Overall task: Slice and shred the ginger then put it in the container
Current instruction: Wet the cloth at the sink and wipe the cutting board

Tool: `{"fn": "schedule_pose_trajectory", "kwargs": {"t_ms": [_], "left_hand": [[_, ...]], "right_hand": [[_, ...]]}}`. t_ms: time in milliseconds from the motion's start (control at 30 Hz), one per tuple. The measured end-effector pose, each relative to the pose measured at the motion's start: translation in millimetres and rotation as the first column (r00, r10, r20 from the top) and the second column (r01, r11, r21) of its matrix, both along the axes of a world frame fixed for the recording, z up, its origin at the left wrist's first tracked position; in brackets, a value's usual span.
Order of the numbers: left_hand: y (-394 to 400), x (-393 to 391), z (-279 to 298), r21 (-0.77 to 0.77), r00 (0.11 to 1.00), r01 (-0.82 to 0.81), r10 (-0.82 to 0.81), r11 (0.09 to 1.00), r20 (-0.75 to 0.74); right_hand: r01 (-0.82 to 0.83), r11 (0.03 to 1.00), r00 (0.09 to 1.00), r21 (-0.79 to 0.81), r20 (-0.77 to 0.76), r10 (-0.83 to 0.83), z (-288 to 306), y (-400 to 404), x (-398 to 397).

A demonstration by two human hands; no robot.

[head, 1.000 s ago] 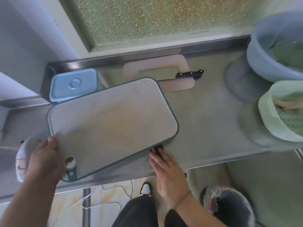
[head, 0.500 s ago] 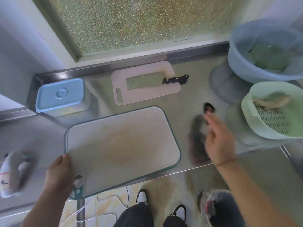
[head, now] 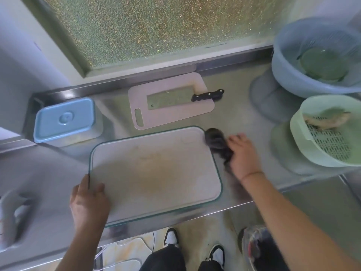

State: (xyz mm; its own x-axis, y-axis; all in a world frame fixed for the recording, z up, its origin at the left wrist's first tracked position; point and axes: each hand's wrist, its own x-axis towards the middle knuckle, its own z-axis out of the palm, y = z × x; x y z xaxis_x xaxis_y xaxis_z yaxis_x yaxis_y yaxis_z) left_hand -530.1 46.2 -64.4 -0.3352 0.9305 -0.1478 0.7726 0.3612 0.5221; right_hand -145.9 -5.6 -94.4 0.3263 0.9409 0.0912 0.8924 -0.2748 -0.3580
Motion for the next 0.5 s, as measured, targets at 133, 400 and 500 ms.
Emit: {"fn": "schedule_pose_trajectory", "kwargs": {"t_ms": [133, 400, 500], "left_hand": [[-5, 8, -9, 0.06, 1.0, 0.014, -0.015, 0.998, 0.018], [-18, 63, -6, 0.124, 0.987, 0.146, -0.136, 0.982, -0.085], [-30, 132, 6, 0.321, 0.778, 0.604, -0.627, 0.73, -0.039]], "right_hand": [[0.352, 0.936, 0.931, -0.031, 0.12, -0.346, 6, -58, 54], [0.619, 0.778, 0.751, -0.107, -0.21, -0.626, 44, -70, 29], [0.504, 0.853, 0.84, 0.14, -0.312, -0.445, 45, -52, 3]]}}
